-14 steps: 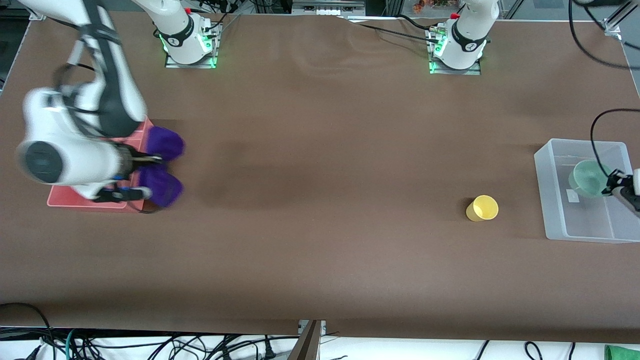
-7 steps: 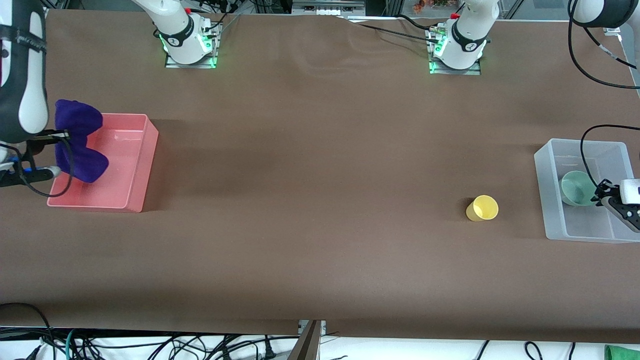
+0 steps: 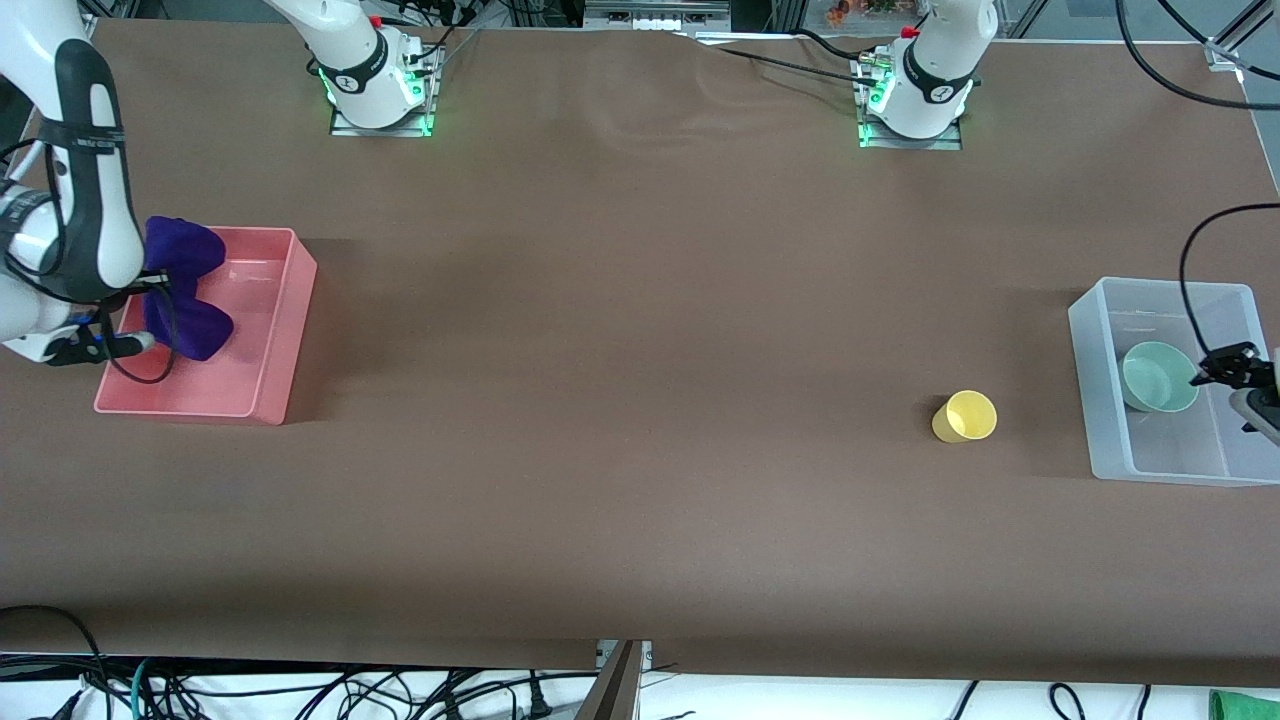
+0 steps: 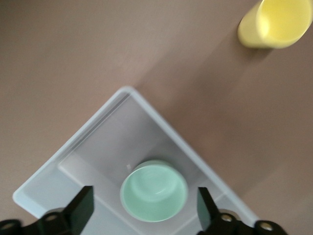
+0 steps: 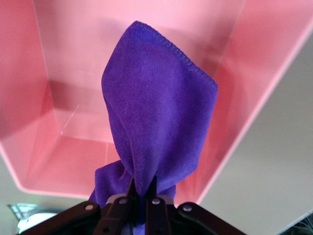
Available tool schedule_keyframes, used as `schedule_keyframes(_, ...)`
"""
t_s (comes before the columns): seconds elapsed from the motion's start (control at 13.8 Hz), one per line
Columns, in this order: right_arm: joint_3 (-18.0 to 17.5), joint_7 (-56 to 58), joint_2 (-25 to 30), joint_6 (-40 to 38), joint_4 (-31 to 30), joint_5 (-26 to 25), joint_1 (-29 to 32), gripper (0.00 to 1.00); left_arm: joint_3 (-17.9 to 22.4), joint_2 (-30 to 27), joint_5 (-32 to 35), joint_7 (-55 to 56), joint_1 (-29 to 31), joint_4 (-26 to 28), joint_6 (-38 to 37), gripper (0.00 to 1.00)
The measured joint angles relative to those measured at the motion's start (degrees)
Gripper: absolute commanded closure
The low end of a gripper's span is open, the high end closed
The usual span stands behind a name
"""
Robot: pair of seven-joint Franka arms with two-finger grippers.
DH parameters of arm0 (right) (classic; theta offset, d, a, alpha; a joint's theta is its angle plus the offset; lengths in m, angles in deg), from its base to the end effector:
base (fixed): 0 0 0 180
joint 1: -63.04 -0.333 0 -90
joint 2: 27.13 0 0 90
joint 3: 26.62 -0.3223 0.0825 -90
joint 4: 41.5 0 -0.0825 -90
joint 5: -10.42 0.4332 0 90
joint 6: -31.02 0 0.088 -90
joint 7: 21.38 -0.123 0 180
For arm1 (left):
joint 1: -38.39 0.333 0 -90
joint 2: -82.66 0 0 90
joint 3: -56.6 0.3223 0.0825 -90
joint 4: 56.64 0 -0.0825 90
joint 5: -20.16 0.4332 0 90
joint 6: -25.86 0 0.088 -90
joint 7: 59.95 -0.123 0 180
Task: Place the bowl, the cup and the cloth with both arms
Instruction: 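Carry the cloth into the pink bin while the left gripper lowers the bowl, then release the cloth in the pink bin while the left gripper grasps the cup, then lift the yellow cup with the left gripper and carry it over the bowl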
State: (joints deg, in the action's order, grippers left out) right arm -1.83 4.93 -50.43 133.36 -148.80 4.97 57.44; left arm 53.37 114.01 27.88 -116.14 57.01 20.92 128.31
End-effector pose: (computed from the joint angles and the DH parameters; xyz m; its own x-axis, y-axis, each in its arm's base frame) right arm 0.5738 -0.2044 0.2508 0.8552 0.1321 -0.5012 0.1629 -0.9865 0.0180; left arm 0.7160 0.2188 0.3718 0.7275 -0.6708 -0.1442 -0.6731 -0.7385 0.0392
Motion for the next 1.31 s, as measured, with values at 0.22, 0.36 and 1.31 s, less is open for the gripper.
schedule_keyframes(0.22,0.00,0.00,-0.17,3.13,-1.40,0.29,-0.02,0.00,-1.38,-0.03,-1.62,15.52,-6.33,1.29,-1.31,0.00)
schedule_keyframes(0.36,0.00,0.00,0.02,3.44,-0.94,0.58,-0.06,0.00,-1.74,1.95,-4.07,24.17,-9.53,2.37,-0.80,0.00)
schedule_keyframes(1.31,-13.18,-0.55,8.02,-20.53,25.78,9.06,-1.37,0.00,-1.65,9.44,-3.81,28.44,-13.36,11.90,16.80,1.00)
